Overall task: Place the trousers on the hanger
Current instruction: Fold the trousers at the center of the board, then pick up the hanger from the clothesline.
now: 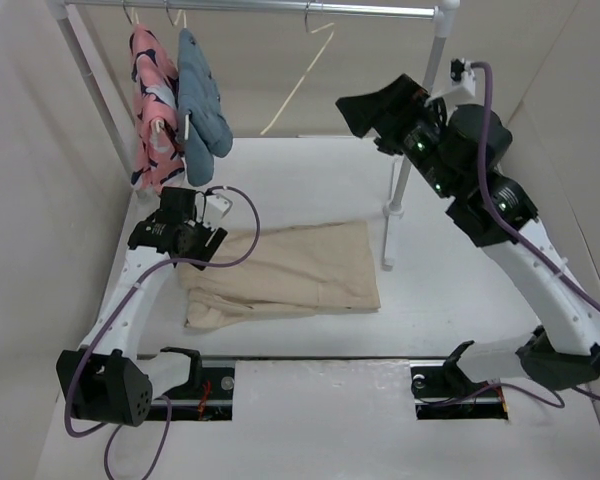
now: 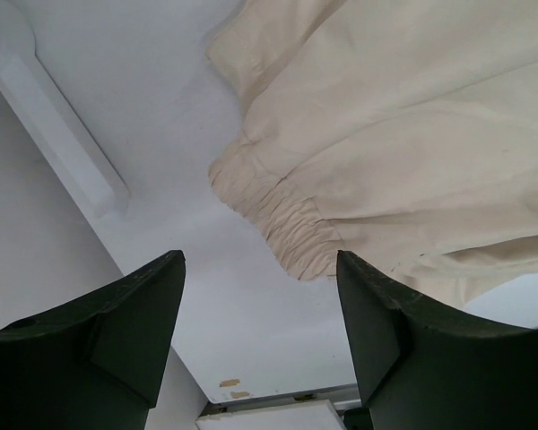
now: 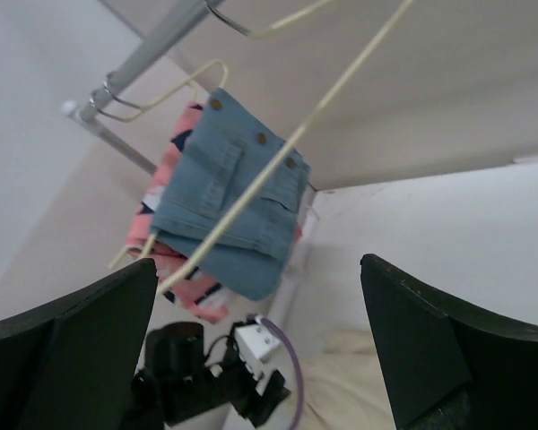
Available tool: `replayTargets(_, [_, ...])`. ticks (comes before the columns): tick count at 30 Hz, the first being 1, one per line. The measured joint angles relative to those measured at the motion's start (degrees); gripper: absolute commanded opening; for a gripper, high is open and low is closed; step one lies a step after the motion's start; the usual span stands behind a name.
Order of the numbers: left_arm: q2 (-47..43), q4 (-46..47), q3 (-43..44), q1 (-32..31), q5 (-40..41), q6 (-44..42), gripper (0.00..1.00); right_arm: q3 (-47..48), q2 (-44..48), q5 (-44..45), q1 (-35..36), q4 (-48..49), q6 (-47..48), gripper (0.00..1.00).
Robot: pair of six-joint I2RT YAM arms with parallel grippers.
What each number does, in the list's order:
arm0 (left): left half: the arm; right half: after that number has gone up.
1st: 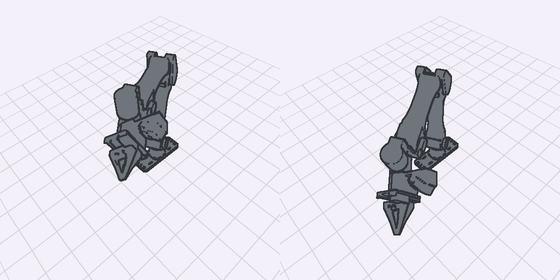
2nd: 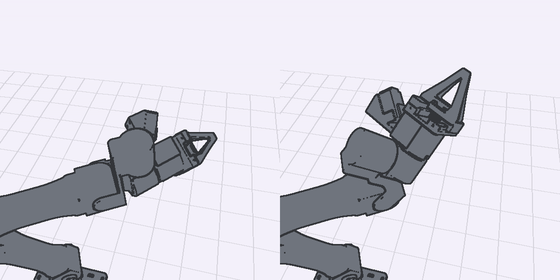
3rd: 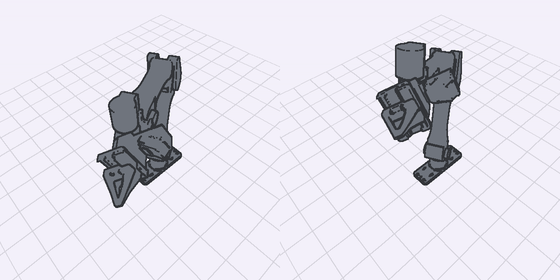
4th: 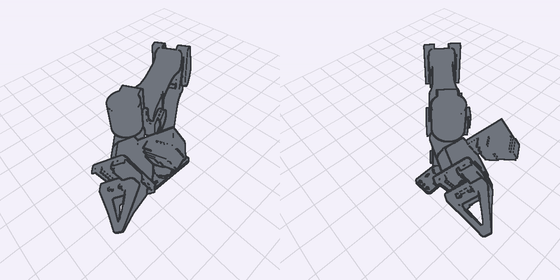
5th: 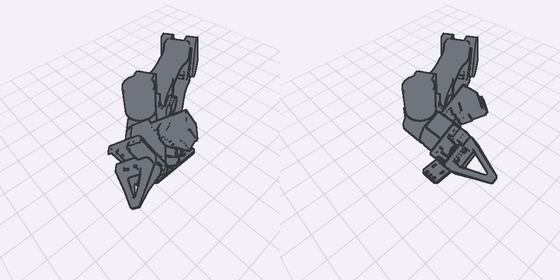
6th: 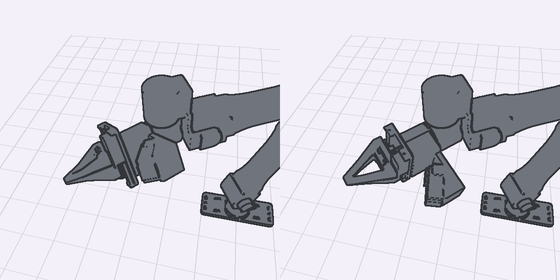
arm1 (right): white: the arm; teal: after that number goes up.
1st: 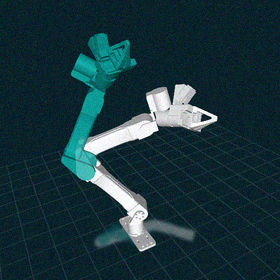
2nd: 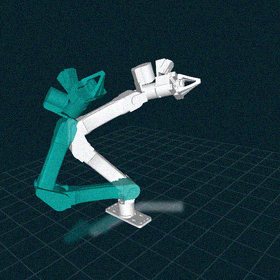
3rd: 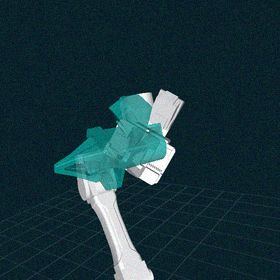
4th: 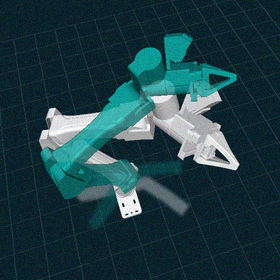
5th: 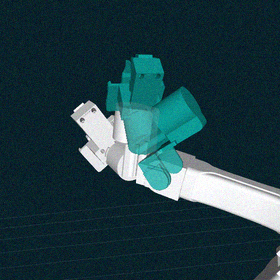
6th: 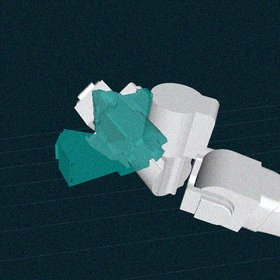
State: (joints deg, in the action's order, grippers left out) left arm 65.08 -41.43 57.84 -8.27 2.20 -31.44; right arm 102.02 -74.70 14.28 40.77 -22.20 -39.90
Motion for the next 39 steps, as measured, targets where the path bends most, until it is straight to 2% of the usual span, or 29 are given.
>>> replayTargets(6, [0.0,0.0,0.1,0.0,-1.3,1.3,0.67,11.6,-15.5,-3.8,-1.5,6.3,-4.7,1.00])
replayTargets(14, [-0.1,0.0,-0.2,0.0,-2.0,2.4,0.67,22.6,-32.2,-5.8,-3.6,6.5,-12.5,1.00])
replayTargets(15, [-0.1,0.0,-0.3,0.0,-2.0,2.6,0.67,23.3,-33.1,-6.1,-3.7,6.9,-13.1,0.97])
replayTargets(18, [-0.6,0.1,-0.7,0.0,-2.2,3.1,0.67,26.9,-37.2,-7.2,-4.8,8.4,-14.1,0.79])
replayTargets(19, [-0.9,0.1,-1.0,0.0,-2.3,3.2,0.67,27.8,-38.2,-7.6,-5.0,9.2,-14.4,0.66])
replayTargets(22, [-2.3,0.2,-2.1,0.0,-2.3,3.5,0.67,28.4,-39.9,-9.2,-6.0,11.1,-15.6,0.44])
replayTargets(23, [-2.8,0.1,-2.7,0.0,-2.3,3.5,0.69,28.4,-40.1,-9.7,-6.3,11.6,-15.8,0.31])
replayTargets(25, [-3.9,0.1,-3.8,0.0,-2.0,3.5,0.69,27.8,-40.2,-11.0,-6.7,13.1,-16.4,0.18])
replayTargets(26, [-4.3,0.1,-4.4,0.0,-1.8,3.5,0.69,27.5,-40.2,-11.3,-6.9,13.7,-16.7,0.07])
replayTargets(27, [-4.8,0.2,-4.9,0.0,-1.7,3.5,0.69,27.2,-40.2,-11.7,-7.1,14.3,-17.1,0.03])
replayTargets(28, [-5.0,0.0,-5.4,0.0,-1.5,3.5,0.69,26.9,-40.2,-12.6,-7.4,15.1,-17.0,0.00])
replayTargets(39, [-6.1,0.1,-5.7,0.0,-0.1,3.4,0.69,26.5,-40.2,-22.3,-7.7,19.7,-15.1,0.00])
